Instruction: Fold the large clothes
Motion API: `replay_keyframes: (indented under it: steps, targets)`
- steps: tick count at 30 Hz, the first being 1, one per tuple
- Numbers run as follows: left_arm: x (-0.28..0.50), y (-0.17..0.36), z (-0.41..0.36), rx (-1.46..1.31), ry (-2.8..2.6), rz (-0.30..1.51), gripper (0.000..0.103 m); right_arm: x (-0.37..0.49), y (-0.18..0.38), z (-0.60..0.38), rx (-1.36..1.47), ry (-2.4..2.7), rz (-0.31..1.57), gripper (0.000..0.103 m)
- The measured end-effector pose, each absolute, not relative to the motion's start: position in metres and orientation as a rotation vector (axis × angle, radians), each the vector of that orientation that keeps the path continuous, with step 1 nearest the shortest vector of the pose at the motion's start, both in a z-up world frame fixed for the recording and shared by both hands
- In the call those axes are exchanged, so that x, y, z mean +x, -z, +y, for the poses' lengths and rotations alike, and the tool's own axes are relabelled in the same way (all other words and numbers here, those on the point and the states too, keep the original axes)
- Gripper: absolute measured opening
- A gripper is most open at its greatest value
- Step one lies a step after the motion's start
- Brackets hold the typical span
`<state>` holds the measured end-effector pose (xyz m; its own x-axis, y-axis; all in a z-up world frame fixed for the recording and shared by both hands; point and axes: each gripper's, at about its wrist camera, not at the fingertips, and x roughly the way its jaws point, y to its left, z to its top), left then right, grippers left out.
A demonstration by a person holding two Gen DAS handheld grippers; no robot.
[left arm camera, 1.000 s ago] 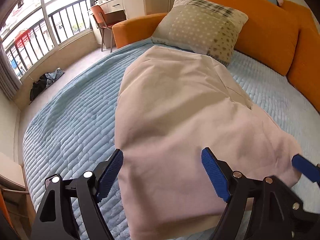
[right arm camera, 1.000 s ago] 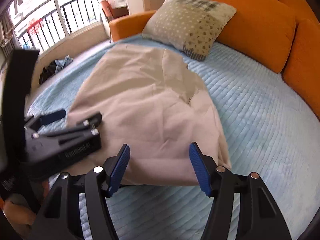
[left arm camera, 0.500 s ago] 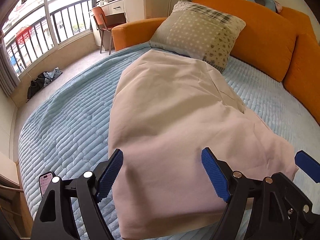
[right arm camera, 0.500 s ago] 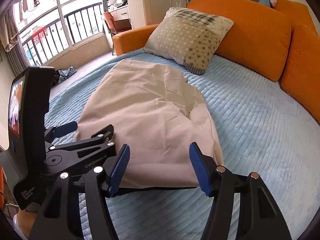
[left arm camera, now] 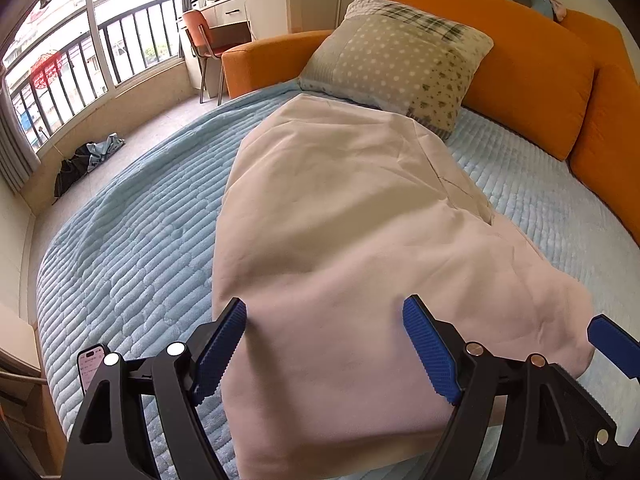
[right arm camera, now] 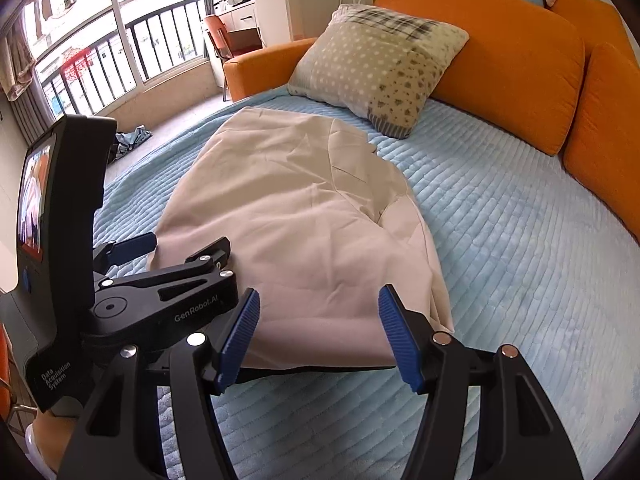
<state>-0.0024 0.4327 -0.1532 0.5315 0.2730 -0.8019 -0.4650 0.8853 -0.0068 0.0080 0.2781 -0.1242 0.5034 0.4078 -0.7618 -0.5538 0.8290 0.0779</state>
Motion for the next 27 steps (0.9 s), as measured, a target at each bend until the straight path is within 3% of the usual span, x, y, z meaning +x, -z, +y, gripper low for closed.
replay_keyframes:
  steps: [27]
  targets:
    - [-0.0011, 0.152, 0.432, -0.214, -0.434, 0.911, 0.084, 0.0078, 0.1218, 0.2754, -0.173, -0.552, 0.865, 0.062]
